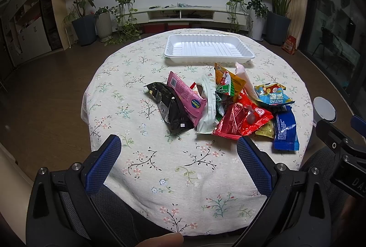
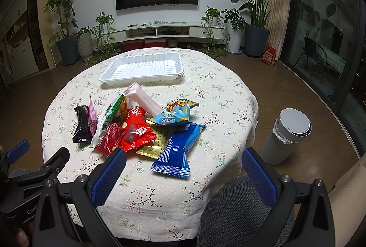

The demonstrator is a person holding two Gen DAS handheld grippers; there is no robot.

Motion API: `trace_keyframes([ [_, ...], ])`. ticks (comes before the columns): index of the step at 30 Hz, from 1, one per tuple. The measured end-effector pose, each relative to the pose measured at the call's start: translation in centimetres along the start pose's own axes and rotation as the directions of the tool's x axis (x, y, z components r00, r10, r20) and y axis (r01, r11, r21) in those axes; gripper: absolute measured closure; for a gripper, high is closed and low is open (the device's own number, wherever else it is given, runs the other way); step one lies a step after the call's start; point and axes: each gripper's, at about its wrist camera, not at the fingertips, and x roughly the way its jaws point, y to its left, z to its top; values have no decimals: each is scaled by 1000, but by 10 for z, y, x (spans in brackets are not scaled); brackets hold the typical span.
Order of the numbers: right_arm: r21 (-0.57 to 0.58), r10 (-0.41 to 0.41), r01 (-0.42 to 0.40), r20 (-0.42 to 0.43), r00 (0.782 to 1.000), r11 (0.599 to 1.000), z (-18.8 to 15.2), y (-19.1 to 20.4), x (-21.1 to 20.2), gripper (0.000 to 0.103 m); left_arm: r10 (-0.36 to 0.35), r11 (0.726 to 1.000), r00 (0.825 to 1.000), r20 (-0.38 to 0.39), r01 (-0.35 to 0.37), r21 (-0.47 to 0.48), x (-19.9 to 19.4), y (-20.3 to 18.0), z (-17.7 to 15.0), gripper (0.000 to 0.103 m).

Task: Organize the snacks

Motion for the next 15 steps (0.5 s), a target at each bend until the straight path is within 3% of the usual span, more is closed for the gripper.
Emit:
trace_keyframes([
  [15, -2, -1, 1, -1, 1000, 1000, 0, 0, 0, 0, 0, 1000, 1000, -1, 0, 0, 0, -1, -1, 1],
])
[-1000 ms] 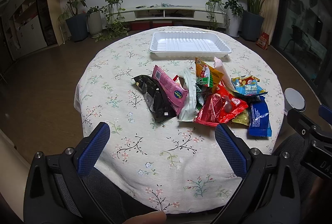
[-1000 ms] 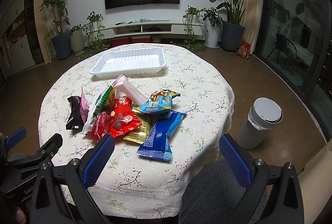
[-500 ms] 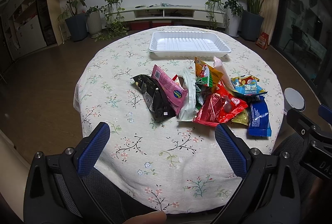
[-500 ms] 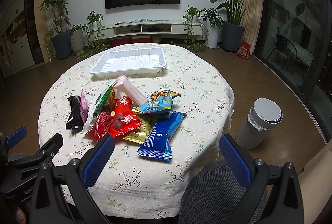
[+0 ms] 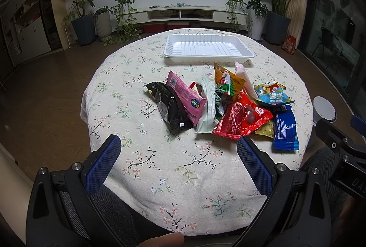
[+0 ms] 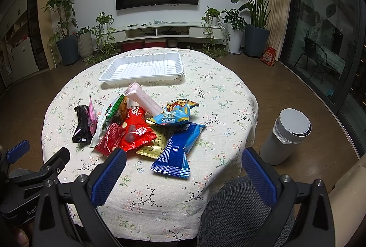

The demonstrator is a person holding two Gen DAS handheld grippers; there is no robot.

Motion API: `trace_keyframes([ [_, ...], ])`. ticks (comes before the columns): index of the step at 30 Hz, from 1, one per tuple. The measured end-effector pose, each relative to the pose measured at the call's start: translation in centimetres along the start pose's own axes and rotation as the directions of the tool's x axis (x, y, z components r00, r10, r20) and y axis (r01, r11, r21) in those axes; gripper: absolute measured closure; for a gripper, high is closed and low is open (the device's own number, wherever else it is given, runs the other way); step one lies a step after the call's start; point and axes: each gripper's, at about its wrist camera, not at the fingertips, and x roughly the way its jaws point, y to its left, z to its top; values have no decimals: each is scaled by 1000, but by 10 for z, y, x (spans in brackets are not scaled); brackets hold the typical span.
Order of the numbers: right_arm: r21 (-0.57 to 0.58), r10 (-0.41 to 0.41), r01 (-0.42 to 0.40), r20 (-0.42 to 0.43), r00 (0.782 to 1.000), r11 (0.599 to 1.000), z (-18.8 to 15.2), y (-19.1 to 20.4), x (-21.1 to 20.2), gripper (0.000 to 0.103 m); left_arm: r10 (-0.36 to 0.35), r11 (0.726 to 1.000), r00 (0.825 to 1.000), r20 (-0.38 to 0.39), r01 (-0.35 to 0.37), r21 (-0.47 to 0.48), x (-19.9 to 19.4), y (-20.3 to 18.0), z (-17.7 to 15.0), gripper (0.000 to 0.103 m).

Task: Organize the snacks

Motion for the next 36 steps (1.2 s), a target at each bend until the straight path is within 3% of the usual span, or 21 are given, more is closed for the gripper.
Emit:
trace_keyframes([
  [21, -3, 0, 0, 1, 1000, 1000, -1, 0, 0, 0, -2, 1000, 1000, -9, 2, 9, 4, -1, -5, 1],
  [24, -13, 11, -11, 1, 1000, 1000, -4, -1, 0, 0, -5, 1000, 1000, -28, 5, -6, 16, 14, -8, 1],
  [28, -6, 43, -43, 9, 999, 999, -5, -11, 4, 0, -85, 988, 995, -46, 78, -135, 32, 52, -8, 1],
  [30, 2, 69, -69, 6, 998, 998, -4, -21, 15, 0, -96, 989, 994, -54, 90, -116, 41, 60, -6, 0],
  [33, 9, 98, -98, -12, 995, 995, 2, -30, 26, 0, -62, 994, 989, -133, 50, -95, 59, 68, -1, 0],
  [34, 13, 112, -111, -18, 994, 994, 5, -34, 29, 0, -63, 991, 981, -186, 39, -130, 67, 73, 2, 1],
  [36, 32, 137, -136, -34, 990, 990, 9, -41, 38, 3, -82, 979, 974, -210, 40, -199, 77, 81, 11, 2],
])
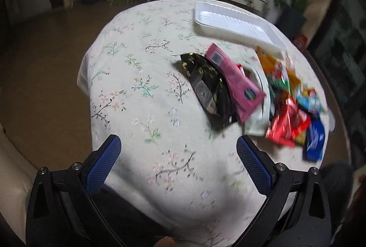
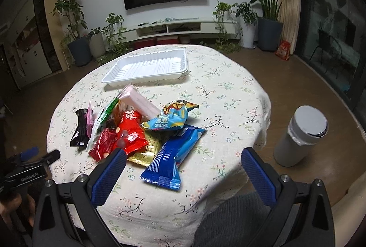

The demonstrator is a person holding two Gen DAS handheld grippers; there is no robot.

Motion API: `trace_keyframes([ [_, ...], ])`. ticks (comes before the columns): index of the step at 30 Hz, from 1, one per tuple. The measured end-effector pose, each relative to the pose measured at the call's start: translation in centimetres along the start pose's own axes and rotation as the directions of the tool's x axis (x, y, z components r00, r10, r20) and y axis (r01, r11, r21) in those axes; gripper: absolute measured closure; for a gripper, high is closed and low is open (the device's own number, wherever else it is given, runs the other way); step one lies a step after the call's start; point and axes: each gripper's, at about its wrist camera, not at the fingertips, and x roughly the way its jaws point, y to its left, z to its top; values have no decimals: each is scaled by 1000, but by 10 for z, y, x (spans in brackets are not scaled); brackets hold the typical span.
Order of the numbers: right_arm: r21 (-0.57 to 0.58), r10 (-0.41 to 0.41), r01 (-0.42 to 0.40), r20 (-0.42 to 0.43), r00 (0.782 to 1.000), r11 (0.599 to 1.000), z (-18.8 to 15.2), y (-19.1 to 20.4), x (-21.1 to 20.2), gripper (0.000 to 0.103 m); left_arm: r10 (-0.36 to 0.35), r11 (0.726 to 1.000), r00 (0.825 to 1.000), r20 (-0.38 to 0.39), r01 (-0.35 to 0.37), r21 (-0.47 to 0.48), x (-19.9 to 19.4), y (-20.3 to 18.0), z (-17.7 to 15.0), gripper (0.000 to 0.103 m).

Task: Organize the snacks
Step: 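Grasp the black snack bag with the left tool while the right tool grasps the blue wafer pack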

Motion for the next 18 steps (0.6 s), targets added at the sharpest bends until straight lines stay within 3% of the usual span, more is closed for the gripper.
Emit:
trace_keyframes([
  [5, 45, 10, -7, -55, 998, 999, 8, -15, 20, 3, 46, 996, 999, 4, -47, 76, 15, -28, 34, 2],
  [9, 60, 19, -13, -93, 995, 998, 9, -21, 34, 13, 94, 990, 994, -55, -87, 112, 44, -45, 54, 2],
  [13, 61, 31, -24, -110, 993, 998, 7, -21, 47, 14, 146, 982, 985, -89, -133, 132, 67, -48, 60, 5],
  [17, 55, 44, -38, -120, 992, 998, 6, -18, 56, 14, 111, 989, 988, -106, -99, 113, 75, -39, 62, 6],
  [18, 52, 47, -41, -121, 992, 998, 6, -18, 57, 14, 110, 988, 989, -102, -97, 119, 75, -37, 64, 12],
])
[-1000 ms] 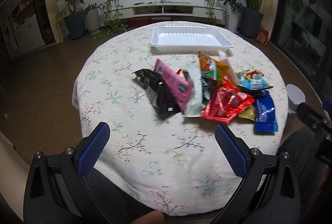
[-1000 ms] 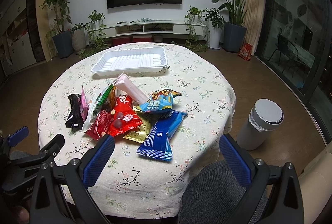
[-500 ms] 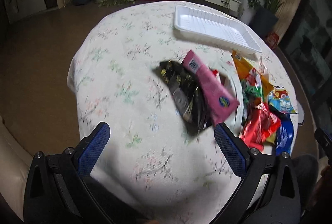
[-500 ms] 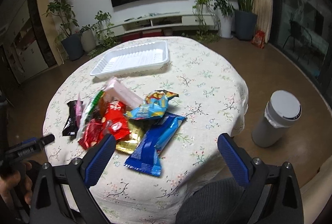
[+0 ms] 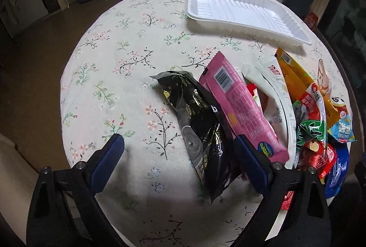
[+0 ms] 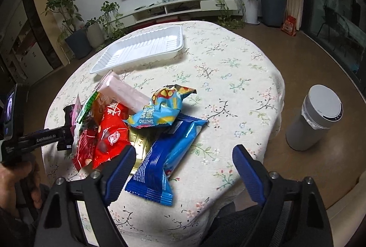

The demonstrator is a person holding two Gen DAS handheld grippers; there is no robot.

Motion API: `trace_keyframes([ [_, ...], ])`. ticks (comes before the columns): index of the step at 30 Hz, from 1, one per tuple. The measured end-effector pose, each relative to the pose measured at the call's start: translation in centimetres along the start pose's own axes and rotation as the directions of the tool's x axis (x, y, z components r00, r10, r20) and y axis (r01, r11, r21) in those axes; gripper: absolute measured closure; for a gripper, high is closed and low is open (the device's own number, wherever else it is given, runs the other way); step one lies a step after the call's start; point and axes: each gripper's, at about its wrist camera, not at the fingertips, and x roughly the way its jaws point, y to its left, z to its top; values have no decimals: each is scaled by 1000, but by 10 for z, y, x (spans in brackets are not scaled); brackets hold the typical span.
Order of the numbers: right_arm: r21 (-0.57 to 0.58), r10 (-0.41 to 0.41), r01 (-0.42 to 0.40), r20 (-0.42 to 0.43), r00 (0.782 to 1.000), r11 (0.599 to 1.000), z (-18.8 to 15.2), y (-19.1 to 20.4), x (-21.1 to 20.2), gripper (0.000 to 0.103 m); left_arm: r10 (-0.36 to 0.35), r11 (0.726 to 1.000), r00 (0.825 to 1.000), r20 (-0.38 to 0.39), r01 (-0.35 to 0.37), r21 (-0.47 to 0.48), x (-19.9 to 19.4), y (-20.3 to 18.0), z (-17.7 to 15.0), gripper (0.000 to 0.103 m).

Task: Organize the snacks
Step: 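Grasp the black snack bag with the left tool while the right tool grasps the blue wafer pack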

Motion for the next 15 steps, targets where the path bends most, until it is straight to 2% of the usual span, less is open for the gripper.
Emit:
trace_keyframes([
  [3, -7, -5, 5, 2, 1000, 1000, 0, -1, 3, 15, 2, 1000, 1000, 1, -2, 14, 0, 8, 4, 17],
  [5, -11, -10, 11, 3, 1000, 1000, 0, -2, 4, 17, 3, 1000, 1000, 1, -3, 17, 2, 13, 7, 26],
  [9, -9, -14, 14, -1, 1000, 1000, 0, -3, 5, 19, 6, 1000, 1000, -13, -6, 26, 2, 16, 13, 27],
  [14, -30, -16, 16, -10, 1000, 999, -1, 2, 7, 21, 50, 997, 997, -52, -47, 61, 24, 14, 24, 27],
  [15, -33, -19, 19, -11, 1000, 999, -1, 3, 7, 21, 54, 997, 997, -51, -51, 60, 27, 15, 24, 31],
])
